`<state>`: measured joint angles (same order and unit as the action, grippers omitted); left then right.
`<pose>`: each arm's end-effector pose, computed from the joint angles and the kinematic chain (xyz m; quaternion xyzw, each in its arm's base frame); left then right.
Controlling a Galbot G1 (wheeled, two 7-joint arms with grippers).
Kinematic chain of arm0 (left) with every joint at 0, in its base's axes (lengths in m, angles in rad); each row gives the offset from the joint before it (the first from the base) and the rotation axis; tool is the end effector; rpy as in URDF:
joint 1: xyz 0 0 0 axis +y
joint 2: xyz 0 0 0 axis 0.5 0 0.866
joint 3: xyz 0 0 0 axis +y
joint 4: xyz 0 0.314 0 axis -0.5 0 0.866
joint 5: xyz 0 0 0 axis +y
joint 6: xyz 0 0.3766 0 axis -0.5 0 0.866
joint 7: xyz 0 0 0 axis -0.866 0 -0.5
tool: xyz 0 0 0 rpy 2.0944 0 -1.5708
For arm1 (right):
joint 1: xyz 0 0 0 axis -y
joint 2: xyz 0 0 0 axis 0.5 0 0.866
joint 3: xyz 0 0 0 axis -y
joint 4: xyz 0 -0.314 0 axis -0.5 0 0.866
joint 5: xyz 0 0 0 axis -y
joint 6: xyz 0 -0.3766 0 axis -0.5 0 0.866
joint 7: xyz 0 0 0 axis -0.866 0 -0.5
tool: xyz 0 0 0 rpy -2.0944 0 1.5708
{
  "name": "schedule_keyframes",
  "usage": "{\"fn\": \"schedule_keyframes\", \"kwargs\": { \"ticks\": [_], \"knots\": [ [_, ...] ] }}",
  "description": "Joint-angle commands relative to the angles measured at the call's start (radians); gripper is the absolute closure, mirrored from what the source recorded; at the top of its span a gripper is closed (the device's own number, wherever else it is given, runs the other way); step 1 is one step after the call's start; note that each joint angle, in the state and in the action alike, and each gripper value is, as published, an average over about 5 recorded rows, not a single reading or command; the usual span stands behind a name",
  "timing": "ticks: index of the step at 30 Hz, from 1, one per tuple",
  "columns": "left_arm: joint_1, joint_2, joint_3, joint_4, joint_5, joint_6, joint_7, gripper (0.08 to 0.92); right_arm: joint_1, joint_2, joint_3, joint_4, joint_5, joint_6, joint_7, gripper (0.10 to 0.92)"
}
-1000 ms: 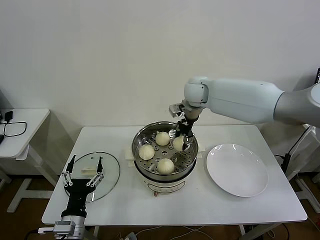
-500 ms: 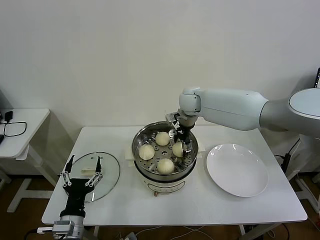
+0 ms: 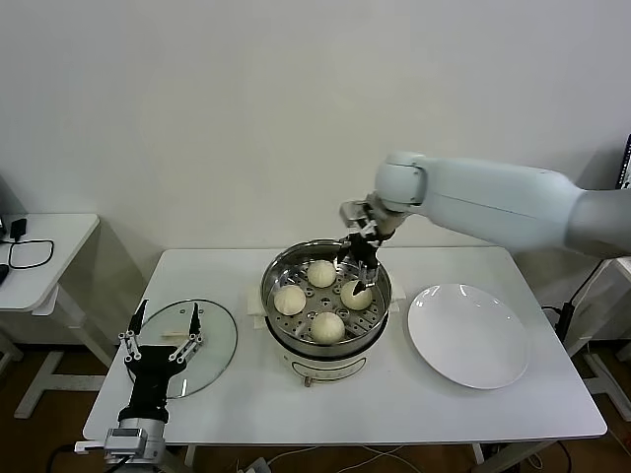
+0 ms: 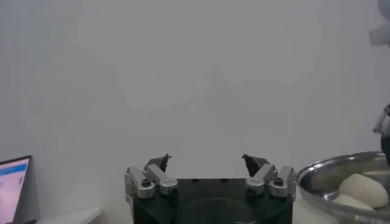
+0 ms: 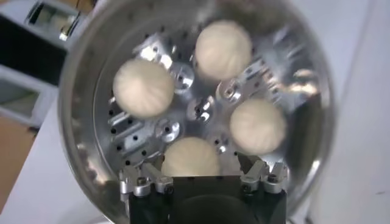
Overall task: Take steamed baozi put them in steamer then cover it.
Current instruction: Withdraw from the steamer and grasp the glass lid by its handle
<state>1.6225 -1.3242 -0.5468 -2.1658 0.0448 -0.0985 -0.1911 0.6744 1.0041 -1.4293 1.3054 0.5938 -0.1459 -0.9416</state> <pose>0.2083 0.0321 -0.2519 -0.0301 0.9894 0.1216 0.0731 0.5436 0.0629 -0.0545 0.6122 -0.5363 0.5321 0.2336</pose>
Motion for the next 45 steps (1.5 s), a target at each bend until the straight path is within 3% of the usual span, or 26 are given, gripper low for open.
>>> {"fn": "schedule_keyframes", "kwargs": {
  "ticks": [1,6,10,16,23,33,45],
  "knots": [
    [-0.064,0.03,0.002,0.027,0.154,0.061,-0.033,0.177,-0.185,-0.401,0.213,0.299,0.096,0.248,0.963,0.203],
    [-0.115,0.053,0.007,0.073,0.268,0.076,-0.036,0.177,-0.649,-0.484,0.653,0.337,0.069,0.344,1.337,0.203],
    [-0.146,0.066,0.012,0.131,0.365,0.059,-0.011,0.177,-1.037,-0.463,1.04,0.325,0.044,0.39,1.397,0.203],
    [-0.175,0.087,0.006,0.257,0.582,-0.015,0.022,0.177,-1.451,-0.297,1.479,0.281,-0.04,0.44,1.358,0.203],
    [-0.157,0.112,-0.036,0.369,0.845,-0.118,0.014,0.177,-1.698,-0.066,1.732,0.211,-0.136,0.51,1.269,0.203],
    [-0.157,0.14,-0.064,0.538,1.177,-0.169,-0.021,0.177,-1.86,0.062,1.89,0.243,-0.152,0.538,1.205,0.203],
    [-0.225,0.135,-0.056,0.671,1.215,-0.154,-0.127,0.177,-1.887,0.105,1.887,0.248,-0.171,0.532,1.182,0.203]
  ]
}}
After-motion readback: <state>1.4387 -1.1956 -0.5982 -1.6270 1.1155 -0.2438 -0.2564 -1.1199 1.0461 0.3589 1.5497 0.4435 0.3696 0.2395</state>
